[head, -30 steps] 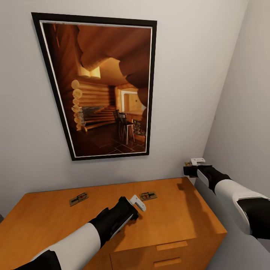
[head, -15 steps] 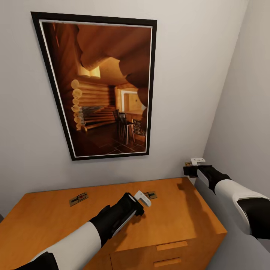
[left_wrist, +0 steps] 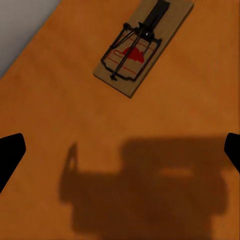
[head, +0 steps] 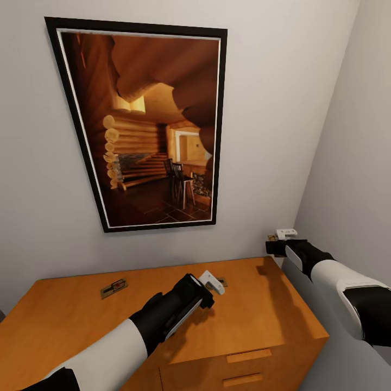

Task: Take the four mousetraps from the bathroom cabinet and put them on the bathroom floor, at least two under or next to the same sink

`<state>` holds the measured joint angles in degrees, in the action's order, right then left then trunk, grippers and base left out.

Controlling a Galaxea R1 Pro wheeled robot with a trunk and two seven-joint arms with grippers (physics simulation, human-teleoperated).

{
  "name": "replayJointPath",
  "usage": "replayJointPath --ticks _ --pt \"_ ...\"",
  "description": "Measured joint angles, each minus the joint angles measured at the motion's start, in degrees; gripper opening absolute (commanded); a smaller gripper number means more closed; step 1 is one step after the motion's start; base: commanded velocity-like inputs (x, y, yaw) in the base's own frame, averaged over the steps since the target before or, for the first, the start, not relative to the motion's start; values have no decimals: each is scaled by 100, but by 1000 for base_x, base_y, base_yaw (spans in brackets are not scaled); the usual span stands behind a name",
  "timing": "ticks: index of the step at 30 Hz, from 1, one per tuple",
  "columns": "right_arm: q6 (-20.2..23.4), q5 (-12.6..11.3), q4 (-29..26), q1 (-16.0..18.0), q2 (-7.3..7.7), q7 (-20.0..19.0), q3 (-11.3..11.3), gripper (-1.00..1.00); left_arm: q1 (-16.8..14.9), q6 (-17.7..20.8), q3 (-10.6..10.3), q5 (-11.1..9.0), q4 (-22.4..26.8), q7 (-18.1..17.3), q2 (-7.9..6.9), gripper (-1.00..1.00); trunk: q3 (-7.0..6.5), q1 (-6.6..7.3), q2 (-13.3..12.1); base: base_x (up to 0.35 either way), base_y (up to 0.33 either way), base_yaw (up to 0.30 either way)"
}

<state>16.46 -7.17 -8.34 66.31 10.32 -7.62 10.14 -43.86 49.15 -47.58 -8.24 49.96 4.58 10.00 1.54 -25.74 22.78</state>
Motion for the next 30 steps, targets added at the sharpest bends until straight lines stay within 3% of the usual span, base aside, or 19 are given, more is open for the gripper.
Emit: replayJointPath --ticks 30 --pt "0 0 9 1 -7 0 3 -100 -6 13 6 8 35 -6 0 100 0 0 0 0 0 0"
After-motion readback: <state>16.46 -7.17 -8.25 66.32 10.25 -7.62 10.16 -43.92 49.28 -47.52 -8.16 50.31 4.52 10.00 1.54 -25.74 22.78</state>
